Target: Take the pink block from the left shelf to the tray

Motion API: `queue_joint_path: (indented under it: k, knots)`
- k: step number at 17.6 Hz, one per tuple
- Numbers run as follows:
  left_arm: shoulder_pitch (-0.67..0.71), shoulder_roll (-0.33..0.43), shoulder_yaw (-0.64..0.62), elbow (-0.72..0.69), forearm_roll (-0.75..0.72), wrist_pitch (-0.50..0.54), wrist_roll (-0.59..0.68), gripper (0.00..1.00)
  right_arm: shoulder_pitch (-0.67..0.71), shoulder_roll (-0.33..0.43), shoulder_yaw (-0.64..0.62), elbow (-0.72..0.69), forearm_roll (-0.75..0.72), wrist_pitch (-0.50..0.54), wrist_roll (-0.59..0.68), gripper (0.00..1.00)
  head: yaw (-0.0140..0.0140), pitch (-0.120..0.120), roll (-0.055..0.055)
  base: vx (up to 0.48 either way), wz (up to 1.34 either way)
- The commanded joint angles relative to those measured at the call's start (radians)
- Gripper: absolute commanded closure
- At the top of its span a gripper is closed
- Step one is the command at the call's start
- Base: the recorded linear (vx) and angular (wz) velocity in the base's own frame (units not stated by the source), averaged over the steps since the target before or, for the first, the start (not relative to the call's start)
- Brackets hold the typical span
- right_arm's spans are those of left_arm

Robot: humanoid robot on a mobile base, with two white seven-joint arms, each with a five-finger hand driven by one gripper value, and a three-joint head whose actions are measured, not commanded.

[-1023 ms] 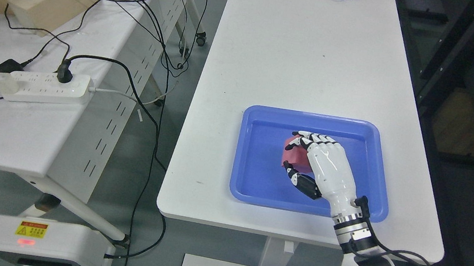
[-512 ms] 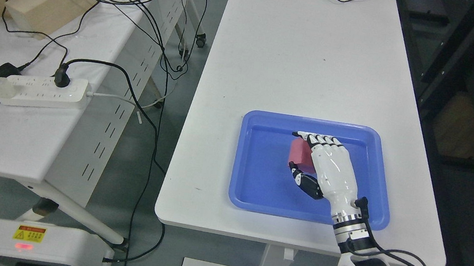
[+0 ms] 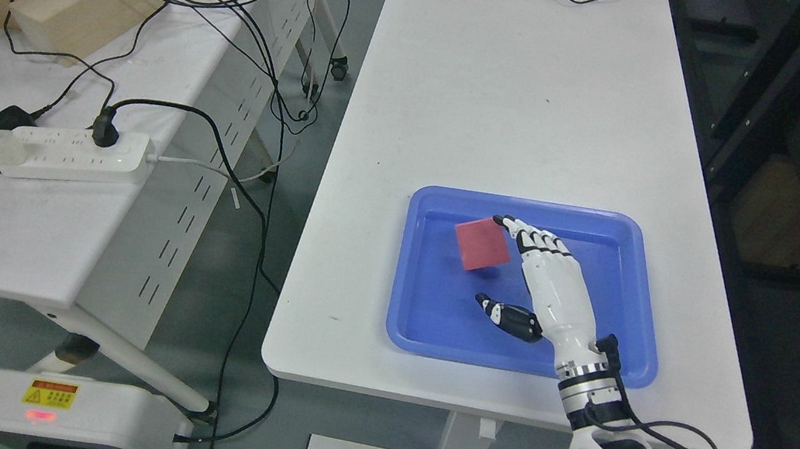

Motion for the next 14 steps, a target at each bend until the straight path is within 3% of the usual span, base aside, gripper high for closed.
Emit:
queue_joint_path:
  k: [1, 4, 9, 14]
  knots:
    - [-0.029, 0.017, 0.000, -0.017, 0.000, 0.000, 0.001, 0.00, -0.003, -0.017, -0.040, 0.008, -0.275, 0.043, 0.060, 0.01, 0.0000, 0.000, 0.000, 0.000, 0.00]
    - [-0.029, 0.017, 0.000, -0.017, 0.000, 0.000, 0.001, 0.00, -0.004, -0.017, -0.119, 0.008, -0.637, 0.050, 0.098, 0.01, 0.0000, 0.000, 0.000, 0.000, 0.00]
    - [-0.029, 0.017, 0.000, -0.017, 0.000, 0.000, 0.001, 0.00, -0.003, -0.017, -0.196, 0.006, -0.866, 0.106, 0.156, 0.01, 0.0000, 0.000, 0.000, -0.004, 0.00]
    - [-0.029, 0.017, 0.000, -0.017, 0.000, 0.000, 0.001, 0.00, 0.003, -0.017, -0.256, -0.006, -1.070, 0.079, 0.253, 0.01, 0.0000, 0.000, 0.000, -0.086, 0.00]
